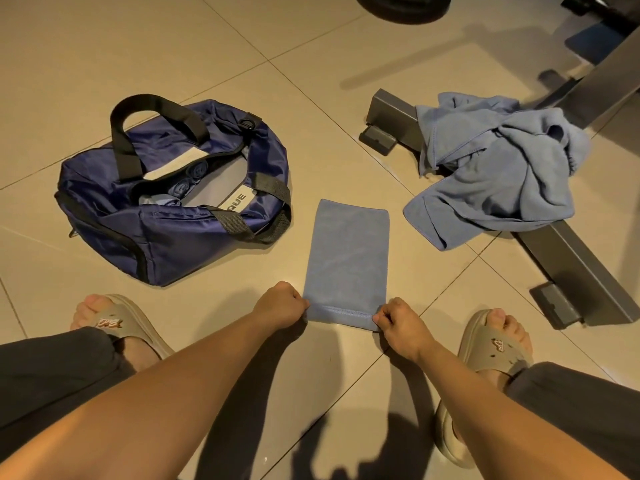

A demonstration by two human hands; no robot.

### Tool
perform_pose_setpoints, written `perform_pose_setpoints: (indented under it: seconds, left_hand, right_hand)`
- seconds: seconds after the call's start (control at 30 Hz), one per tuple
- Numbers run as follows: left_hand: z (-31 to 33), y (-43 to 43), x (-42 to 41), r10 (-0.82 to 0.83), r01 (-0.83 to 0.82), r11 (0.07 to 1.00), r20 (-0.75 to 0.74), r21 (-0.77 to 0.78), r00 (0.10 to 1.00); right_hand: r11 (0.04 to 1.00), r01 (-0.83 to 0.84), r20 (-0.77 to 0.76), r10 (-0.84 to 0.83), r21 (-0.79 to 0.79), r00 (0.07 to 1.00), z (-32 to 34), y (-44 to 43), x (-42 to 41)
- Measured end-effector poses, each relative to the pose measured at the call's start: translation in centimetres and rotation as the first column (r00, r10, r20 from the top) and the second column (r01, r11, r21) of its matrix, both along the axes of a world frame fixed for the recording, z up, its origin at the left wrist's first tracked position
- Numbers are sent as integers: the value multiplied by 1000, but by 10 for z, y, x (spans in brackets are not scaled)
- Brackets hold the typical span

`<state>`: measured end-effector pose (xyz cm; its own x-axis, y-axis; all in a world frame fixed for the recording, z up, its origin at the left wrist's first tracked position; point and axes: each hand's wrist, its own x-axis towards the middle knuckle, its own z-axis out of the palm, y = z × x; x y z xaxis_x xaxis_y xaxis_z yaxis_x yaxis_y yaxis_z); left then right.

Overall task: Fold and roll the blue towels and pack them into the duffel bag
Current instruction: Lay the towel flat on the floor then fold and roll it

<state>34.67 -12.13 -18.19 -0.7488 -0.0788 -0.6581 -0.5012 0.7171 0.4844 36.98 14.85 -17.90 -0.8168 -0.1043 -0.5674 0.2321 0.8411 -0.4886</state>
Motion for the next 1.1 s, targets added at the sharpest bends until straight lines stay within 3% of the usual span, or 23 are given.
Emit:
perform_pose_setpoints:
  seconds: [0.07, 0.17, 0.3, 0.4, 0.47, 0.7, 0.83, 1.0, 1.1]
  left_hand:
    - [-2, -1, 1, -4, 3, 996, -12, -86, 1000]
    - [-2, -7, 4, -5, 3, 998, -39, -57, 999]
    - [12, -4, 16, 41, -39, 999, -346, 12, 937]
    - [30, 11, 25, -168, 196, 980, -470, 11, 866]
    - [26, 20, 27, -355, 358, 929, -490, -91, 796]
    - [8, 10, 21, -277, 303, 953, -366, 15, 889]
    - [6, 12, 30, -365, 390, 920, -408, -23, 837]
    - [1, 7, 22, -101, 134, 981, -219, 140, 971]
    - [-3, 3, 16, 3, 17, 982, -107, 188, 994]
  right_hand:
    - [998, 13, 29, -15, 62, 999, -4, 2, 0]
    - [996, 52, 47, -56, 75, 997, -3, 4, -2]
    - [994, 82, 75, -87, 72, 993, -1, 1, -8]
    - [993, 104, 104, -110, 61, 989, 0, 2, -10]
    - [992, 116, 120, -122, 51, 985, 0, 3, -11]
    - [989, 133, 141, -141, 62, 980, 2, 2, -14]
    - [988, 139, 155, -149, 70, 977, 2, 1, -15]
    - [975, 214, 154, -221, 61, 963, 1, 2, -16]
    - [959, 280, 158, -284, 50, 946, -1, 2, -16]
